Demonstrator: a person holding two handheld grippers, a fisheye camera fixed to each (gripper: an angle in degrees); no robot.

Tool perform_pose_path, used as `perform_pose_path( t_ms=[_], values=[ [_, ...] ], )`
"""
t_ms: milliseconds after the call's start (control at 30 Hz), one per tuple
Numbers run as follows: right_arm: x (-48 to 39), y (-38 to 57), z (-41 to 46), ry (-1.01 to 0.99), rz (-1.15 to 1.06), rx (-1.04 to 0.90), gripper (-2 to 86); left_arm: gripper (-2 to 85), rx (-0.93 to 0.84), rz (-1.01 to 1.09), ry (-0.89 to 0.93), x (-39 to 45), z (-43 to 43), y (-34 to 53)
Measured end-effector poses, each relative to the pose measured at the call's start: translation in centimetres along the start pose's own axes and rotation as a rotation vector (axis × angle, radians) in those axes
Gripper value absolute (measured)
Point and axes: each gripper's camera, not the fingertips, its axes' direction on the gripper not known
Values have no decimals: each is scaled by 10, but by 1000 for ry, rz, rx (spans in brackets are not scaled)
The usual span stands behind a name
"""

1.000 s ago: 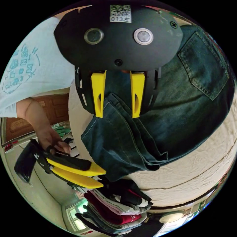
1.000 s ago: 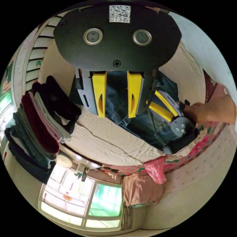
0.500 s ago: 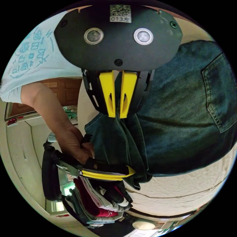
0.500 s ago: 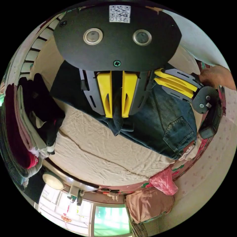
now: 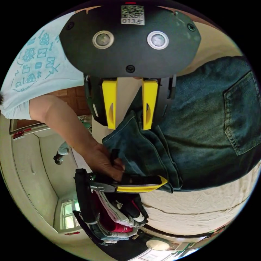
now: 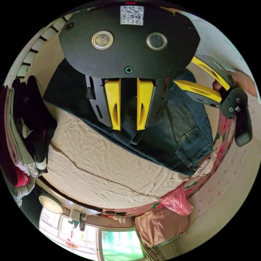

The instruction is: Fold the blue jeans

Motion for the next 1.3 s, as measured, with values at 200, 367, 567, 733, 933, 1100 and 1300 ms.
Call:
perform_pose_path(
  t_ms=[200, 367, 567, 733, 933, 1100, 1300],
  values=[
    [5, -6, -9, 40, -14, 30, 31, 69, -85, -14, -26, -10, 19, -5],
    [-3, -10, -20, 8, -69, 113, 33, 71, -46, -24, -32, -8, 4, 4],
    [27, -14, 7, -158, 27, 20, 74, 119, -14, -120, 41, -26, -9, 23],
    [26, -5, -21, -88, 14, 38, 104, 164, -57, -71, -25, -14, -5, 23],
    [-2, -14, 9, 31, -74, -42, 103, 128, -103, -68, -100, -10, 15, 16],
    [10, -22, 11, 71, 15, -48, 50, 59, -111, 24, -140, -1, 7, 20],
    [54, -7, 11, -225, 145, 5, 73, 67, -49, -125, 111, -39, -3, 45]
  ],
)
